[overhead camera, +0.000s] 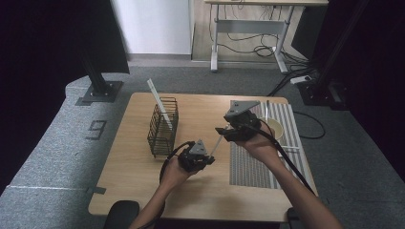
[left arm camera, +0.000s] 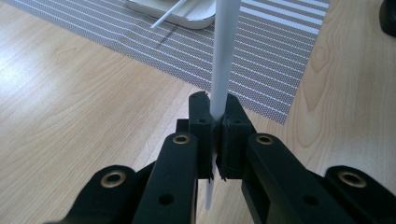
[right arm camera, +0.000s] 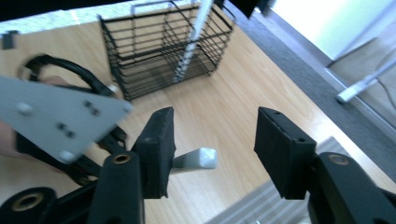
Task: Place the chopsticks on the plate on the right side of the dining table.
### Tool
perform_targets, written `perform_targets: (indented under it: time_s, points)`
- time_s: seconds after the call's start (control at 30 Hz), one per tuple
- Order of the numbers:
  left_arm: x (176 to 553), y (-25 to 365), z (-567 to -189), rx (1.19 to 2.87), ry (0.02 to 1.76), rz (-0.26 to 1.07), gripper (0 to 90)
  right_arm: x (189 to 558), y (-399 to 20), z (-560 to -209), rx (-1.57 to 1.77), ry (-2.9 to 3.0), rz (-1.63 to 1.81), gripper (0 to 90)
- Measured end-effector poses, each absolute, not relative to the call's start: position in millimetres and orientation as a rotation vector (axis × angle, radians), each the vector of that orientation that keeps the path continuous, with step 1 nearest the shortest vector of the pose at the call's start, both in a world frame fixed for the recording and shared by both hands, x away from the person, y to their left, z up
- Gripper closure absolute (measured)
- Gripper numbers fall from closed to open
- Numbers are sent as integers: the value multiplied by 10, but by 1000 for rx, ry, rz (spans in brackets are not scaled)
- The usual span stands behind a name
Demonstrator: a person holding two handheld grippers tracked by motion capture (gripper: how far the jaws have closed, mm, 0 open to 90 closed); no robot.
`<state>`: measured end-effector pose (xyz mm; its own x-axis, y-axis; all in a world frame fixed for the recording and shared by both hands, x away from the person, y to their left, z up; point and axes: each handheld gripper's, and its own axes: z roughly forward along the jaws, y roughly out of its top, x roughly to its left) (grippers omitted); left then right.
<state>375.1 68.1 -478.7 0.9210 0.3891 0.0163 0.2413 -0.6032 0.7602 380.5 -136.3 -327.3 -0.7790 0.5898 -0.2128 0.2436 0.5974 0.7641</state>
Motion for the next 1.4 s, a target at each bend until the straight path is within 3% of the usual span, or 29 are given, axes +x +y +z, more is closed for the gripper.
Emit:
perform_targets:
  time_s: [0.4,1.03,1.4]
  points:
    - [3762,762,-4749,2197,436,216,858,3948,-1776,-3558,841,2323,1035,422]
    - [3750,806,-4698,2159,383,236,854,4093,-2046,-3940,960,2313,972,410]
    - [3801,818,-4688,2241,305,222,856,4052,-2115,-3947,949,2345,1007,363]
